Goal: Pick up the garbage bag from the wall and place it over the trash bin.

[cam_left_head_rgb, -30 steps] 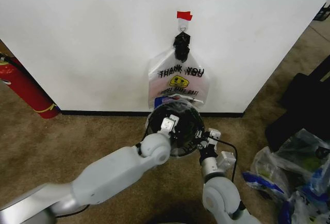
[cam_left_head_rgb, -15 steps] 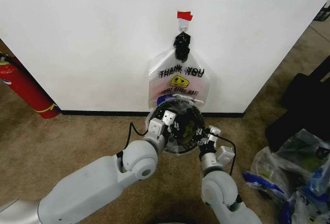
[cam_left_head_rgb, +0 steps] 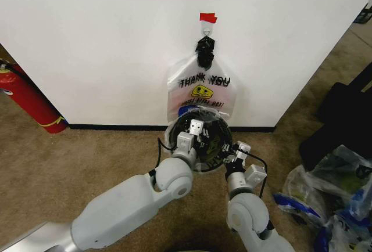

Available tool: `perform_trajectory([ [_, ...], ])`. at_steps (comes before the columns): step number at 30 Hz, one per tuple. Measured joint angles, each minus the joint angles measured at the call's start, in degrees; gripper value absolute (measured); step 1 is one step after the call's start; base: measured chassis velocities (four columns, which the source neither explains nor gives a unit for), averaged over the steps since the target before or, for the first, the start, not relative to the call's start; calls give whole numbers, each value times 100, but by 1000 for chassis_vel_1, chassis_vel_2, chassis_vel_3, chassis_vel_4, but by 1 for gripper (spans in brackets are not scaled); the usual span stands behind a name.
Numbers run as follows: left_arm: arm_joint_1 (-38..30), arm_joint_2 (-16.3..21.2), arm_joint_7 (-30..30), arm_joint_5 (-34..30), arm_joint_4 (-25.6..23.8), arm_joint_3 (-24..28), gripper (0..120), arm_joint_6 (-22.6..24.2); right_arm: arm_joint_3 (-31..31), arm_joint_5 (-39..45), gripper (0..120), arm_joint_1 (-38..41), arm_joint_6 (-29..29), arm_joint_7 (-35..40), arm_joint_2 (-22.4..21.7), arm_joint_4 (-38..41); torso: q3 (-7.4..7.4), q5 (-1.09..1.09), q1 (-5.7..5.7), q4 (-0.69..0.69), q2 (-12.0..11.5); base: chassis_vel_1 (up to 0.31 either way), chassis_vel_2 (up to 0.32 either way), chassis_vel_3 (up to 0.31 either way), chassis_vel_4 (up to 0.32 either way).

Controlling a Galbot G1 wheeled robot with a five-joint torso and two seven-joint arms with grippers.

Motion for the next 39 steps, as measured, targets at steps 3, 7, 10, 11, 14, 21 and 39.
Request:
perform_trajectory([
  [3,-124,-268,-119,-349,278,40,0,48,-20,-34,0,2,13,-16,55,-22,0,1,0,1,0,0,0,0,0],
  [7,-308,-554,-227,-487,880,61,0,144,-28,-69,0,-80,46,-67,33,11,0,0,0,0,0,0,0,0,0],
  [10,-345,-577,-255,-490,1037,78,0,177,-20,-74,0,-123,62,-87,12,44,0,0,0,0,0,0,0,0,0],
  [11,-354,-581,-266,-490,1087,84,0,188,-16,-74,0,-137,70,-94,2,55,0,1,0,0,0,0,0,0,0],
  [14,-408,-599,-315,-533,1330,111,0,253,10,-69,0,-178,100,-120,-59,102,0,0,0,0,0,0,0,0,0],
  [21,-566,-640,-318,-632,1631,163,0,289,-16,-47,0,-190,109,-165,-92,190,0,0,0,0,0,0,0,0,0],
  [39,-559,-256,-193,-754,1104,285,0,555,-16,261,0,-242,24,-122,-184,253,0,-1,0,1,-1,0,0,0,0],
])
